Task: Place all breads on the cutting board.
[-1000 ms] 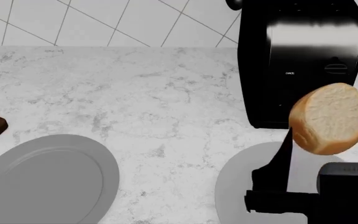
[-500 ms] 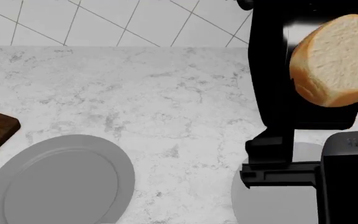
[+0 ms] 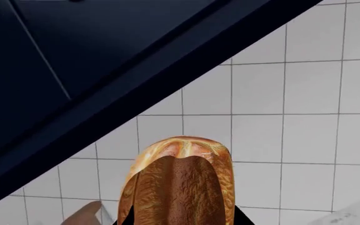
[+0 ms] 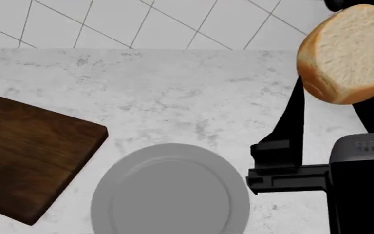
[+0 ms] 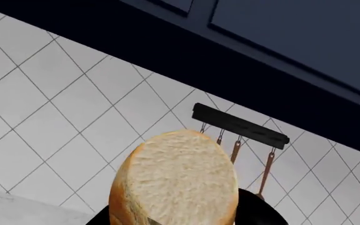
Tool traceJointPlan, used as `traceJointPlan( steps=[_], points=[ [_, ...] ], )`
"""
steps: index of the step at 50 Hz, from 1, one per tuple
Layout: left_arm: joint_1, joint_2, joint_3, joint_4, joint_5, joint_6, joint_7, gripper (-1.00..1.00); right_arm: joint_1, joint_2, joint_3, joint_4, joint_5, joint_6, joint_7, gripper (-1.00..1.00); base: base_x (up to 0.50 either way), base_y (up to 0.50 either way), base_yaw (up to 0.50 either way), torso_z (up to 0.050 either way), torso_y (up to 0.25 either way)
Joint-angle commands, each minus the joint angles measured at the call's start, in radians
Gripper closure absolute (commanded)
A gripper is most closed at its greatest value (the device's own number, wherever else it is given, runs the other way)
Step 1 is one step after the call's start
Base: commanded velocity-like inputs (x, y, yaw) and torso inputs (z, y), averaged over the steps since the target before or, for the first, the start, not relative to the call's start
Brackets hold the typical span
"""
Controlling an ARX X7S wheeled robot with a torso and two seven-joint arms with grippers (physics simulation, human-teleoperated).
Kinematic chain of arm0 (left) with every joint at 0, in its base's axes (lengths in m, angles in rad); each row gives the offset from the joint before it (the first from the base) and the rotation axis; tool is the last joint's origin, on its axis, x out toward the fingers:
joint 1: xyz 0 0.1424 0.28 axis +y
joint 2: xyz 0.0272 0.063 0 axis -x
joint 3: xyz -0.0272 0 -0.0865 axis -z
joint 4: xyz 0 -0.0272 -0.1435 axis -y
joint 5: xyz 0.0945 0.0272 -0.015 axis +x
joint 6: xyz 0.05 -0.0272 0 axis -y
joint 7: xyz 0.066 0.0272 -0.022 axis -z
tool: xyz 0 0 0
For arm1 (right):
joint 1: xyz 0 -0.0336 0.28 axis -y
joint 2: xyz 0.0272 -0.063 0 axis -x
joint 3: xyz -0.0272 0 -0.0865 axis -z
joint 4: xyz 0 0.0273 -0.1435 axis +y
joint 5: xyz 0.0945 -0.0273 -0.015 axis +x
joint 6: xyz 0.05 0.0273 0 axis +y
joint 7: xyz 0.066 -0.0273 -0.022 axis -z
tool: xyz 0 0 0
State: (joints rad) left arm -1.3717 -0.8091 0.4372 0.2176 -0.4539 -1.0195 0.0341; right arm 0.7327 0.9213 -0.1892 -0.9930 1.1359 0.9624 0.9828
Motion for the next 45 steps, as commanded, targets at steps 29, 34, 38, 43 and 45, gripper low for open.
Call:
traceJointPlan(
  steps=[29, 34, 38, 43, 45],
  points=[
    [-0.038, 0.025, 0.046, 0.016, 0.005, -0.005, 0.003, 1.0, -0.038, -0.004, -0.059, 0.026, -0.142, -0.062, -0.085, 1.0, 0.12, 0.5, 0.0, 0.0, 0.001],
    [-0.05, 0.023, 0.059, 0.021, 0.011, -0.013, 0.006, 1.0, -0.049, 0.001, -0.033, 0.033, -0.131, -0.086, -0.078, 1.0, 0.26, 0.5, 0.0, 0.0, 0.002],
    [-0.055, 0.041, 0.094, 0.04, 0.015, -0.013, 0.02, 1.0, -0.088, -0.009, -0.047, 0.066, -0.18, -0.127, -0.114, 1.0, 0.28, 0.5, 0.0, 0.0, 0.0],
    [-0.048, 0.137, 0.119, 0.064, -0.053, -0.023, 0.065, 1.0, -0.156, -0.083, -0.098, 0.234, -0.29, -0.279, -0.265, 1.0, 0.09, 0.19, 0.0, 0.0, 0.002],
    [-0.055, 0.173, 0.138, 0.06, -0.065, -0.021, 0.081, 1.0, -0.161, -0.119, -0.122, 0.32, -0.318, -0.327, -0.328, 1.0, 0.0, 0.0, 0.0, 0.0, 0.0]
  ],
)
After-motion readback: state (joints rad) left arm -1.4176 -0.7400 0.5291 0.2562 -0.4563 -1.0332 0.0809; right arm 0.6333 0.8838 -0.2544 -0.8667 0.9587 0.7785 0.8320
